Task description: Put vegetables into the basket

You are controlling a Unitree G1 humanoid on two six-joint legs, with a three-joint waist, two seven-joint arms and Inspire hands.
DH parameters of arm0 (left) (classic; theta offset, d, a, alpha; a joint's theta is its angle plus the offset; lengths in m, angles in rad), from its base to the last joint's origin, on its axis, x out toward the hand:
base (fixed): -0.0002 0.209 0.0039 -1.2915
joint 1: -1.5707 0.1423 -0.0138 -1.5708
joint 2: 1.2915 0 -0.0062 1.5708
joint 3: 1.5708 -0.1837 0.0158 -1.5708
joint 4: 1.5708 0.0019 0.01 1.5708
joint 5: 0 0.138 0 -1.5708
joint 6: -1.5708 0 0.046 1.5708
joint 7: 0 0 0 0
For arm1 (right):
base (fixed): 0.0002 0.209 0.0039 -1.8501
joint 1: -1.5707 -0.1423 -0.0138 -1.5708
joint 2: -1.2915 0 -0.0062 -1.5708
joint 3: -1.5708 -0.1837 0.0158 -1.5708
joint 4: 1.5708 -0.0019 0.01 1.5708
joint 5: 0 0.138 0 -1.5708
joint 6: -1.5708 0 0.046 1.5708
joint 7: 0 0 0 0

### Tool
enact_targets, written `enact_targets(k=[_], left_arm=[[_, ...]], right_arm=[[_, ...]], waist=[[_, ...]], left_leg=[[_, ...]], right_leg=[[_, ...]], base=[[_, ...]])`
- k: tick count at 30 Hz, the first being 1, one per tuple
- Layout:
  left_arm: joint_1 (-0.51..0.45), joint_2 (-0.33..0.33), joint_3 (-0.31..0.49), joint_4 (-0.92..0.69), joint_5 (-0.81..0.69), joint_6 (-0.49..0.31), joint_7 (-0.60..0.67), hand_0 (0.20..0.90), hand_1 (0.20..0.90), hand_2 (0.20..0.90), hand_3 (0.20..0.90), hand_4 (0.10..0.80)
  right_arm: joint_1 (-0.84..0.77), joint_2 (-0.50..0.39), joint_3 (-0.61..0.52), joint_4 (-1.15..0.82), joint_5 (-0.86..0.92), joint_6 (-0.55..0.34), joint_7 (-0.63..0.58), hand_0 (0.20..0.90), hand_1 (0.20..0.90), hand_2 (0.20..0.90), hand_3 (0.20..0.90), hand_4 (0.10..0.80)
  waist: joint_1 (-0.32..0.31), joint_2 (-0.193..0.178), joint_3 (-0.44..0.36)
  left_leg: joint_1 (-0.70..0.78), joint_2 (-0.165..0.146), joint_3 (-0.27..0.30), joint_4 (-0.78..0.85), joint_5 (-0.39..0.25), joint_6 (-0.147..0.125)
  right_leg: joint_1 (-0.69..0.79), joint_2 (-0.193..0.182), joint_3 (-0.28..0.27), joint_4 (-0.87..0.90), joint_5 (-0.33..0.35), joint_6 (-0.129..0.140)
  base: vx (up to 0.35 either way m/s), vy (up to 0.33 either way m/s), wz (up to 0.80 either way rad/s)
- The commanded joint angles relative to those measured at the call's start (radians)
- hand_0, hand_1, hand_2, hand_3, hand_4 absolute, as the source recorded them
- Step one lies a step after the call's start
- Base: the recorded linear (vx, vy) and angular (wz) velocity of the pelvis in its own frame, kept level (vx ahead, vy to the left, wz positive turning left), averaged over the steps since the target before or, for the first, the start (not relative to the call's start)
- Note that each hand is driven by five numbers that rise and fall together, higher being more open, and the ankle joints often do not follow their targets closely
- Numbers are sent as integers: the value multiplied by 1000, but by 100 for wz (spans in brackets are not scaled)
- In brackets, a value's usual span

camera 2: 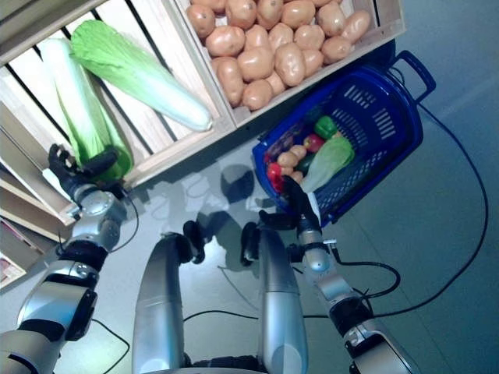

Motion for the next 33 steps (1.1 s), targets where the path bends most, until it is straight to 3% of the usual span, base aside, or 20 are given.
enact_targets(k=[1,13,21,28,33], left_arm=[[-77,10,-33,54,-80,13,-190,300,300,300,300,400],[30,18,-11,1,-42,28,-248,300,300,300,300,400],[145,11,5,-41,-51,7,-325,300,300,300,300,400],[283,-61,2,-155,-69,-69,-387,300,300,300,300,400],[393,-134,13,-267,29,-145,-409,300,300,300,300,400]], right_arm=[[22,-7,-47,-169,29,-54,-57,900,900,900,900,800],[75,-3,-75,-176,16,-69,-26,900,900,900,900,800],[138,9,-96,-176,-7,-97,-5,900,900,900,900,800],[211,44,-104,-187,-38,-126,35,900,900,900,900,800],[274,87,-135,-198,-13,-145,94,900,900,900,900,800]], waist=[[-50,-16,-3],[-54,-7,-5],[-52,6,-78],[-34,18,-173],[-12,40,-269]], left_leg=[[69,-4,48,21,-121,17],[269,-3,79,-73,-116,13],[481,-15,91,-231,-86,16],[709,-48,97,-439,-34,6],[875,-81,82,-616,15,-3]], right_leg=[[51,-19,19,-44,51,46],[232,-17,39,-131,56,53],[426,-26,43,-266,73,62],[665,-28,19,-463,104,83],[862,-9,-12,-672,142,87]], base=[[0,0,0],[9,9,-2],[61,18,-9],[102,-5,0],[132,-14,-4]])
